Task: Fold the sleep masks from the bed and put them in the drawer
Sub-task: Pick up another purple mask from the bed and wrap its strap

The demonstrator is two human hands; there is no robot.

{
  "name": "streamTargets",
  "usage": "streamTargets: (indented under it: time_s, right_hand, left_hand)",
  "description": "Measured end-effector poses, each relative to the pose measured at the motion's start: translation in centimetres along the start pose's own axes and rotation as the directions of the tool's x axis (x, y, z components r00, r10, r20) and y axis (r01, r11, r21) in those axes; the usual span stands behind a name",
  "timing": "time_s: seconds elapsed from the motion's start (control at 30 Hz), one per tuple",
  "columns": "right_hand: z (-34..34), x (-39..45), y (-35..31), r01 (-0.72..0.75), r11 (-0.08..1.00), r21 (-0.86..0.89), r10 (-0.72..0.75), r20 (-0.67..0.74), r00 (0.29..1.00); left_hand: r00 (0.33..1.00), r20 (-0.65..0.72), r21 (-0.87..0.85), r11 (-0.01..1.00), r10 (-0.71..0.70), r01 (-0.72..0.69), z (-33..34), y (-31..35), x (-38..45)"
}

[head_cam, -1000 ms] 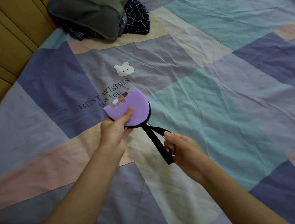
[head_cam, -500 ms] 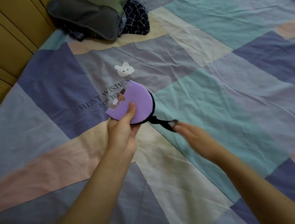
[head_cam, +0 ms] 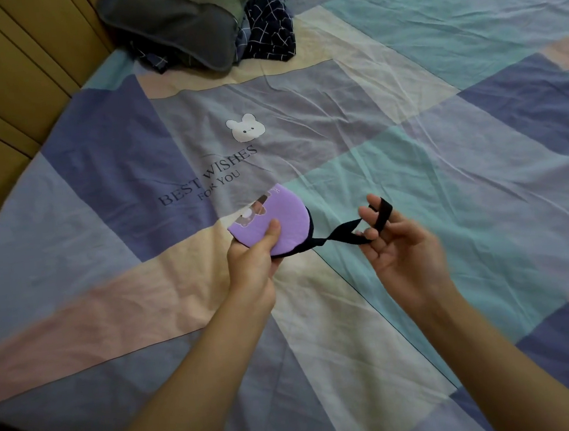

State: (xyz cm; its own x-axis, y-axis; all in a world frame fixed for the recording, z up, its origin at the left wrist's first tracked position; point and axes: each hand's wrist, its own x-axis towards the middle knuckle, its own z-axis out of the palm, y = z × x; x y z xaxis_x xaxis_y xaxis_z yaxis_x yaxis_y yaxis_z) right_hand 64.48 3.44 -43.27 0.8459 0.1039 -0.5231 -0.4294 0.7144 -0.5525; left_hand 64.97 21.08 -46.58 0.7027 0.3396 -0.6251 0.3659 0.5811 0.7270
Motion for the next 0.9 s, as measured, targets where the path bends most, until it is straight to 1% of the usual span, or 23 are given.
streamTargets:
  time_s: [0.1, 0.17, 0.23, 0.3, 0.4, 0.47, 0.53, 0.6, 0.67, 0.73, 0.83, 0.9]
  right_hand:
    - [0.1, -0.2, 1.0, 0.062, 0.963, -0.262, -0.072, -0.027, 0.997]
    - [-0.1, -0.7, 1.7, 0.099, 0.921, -0.377, -0.105, 0.005, 0.994]
    - [-0.3, -1.0, 2.1, 0.105, 0.887, -0.45, -0.094, 0.047, 0.994]
    - [-0.4, -1.2, 2.5, 0.099, 0.863, -0.496, -0.068, 0.081, 0.994]
    - [-0.4, -1.3, 2.7, 0.101, 0.818, -0.566, -0.064, 0.086, 0.994]
    - [-0.3, -1.3, 2.6, 0.13, 0.751, -0.647, -0.098, 0.086, 0.991]
    - [-0.3, -1.4, 2.2, 0.173, 0.664, -0.728, -0.164, 0.084, 0.983]
    - [-0.4, -1.4, 2.0, 0.193, 0.563, -0.804, -0.207, 0.089, 0.974]
    - [-0.2, -1.4, 1.9, 0.211, 0.507, -0.836, -0.216, 0.114, 0.97]
    - [0.0, -1.3, 1.8, 0.231, 0.507, -0.83, -0.208, 0.143, 0.968]
    - [0.1, -1.2, 1.9, 0.252, 0.443, -0.86, -0.215, 0.171, 0.962]
    - [0.2, -1.2, 2.1, 0.265, 0.388, -0.883, -0.22, 0.19, 0.957]
  left_hand:
    - [0.999, 0.049, -0.018, 1.0, -0.003, 0.004, -0.1, 0.1, -0.2]
    - [0.99, 0.141, -0.028, 1.0, 0.003, 0.001, -0.1, 0.2, -0.4]
    - [0.969, 0.243, 0.006, 0.999, 0.032, -0.034, 0.1, 0.4, -0.6]
    - [0.934, 0.352, 0.066, 0.994, 0.055, -0.083, 0.0, 0.5, -0.7]
    - [0.882, 0.472, 0.188, 0.976, 0.009, -0.111, -0.3, 0.2, -0.8]
    - [0.864, 0.501, 0.308, 0.943, -0.045, -0.129, -0.6, 0.1, -0.8]
    - [0.848, 0.523, 0.424, 0.89, -0.092, -0.165, -1.0, 0.0, -0.8]
    - [0.808, 0.571, 0.501, 0.841, -0.144, -0.204, -1.4, 0.0, -0.8]
    - [0.753, 0.627, 0.53, 0.818, -0.2, -0.225, -1.7, 0.2, -0.9]
    - [0.708, 0.667, 0.53, 0.816, -0.232, -0.232, -1.8, 0.5, -1.2]
    - [0.675, 0.7, 0.506, 0.829, -0.234, -0.238, -1.9, 1.0, -1.6]
    - [0.676, 0.698, 0.504, 0.832, -0.235, -0.231, -2.0, 1.0, -1.6]
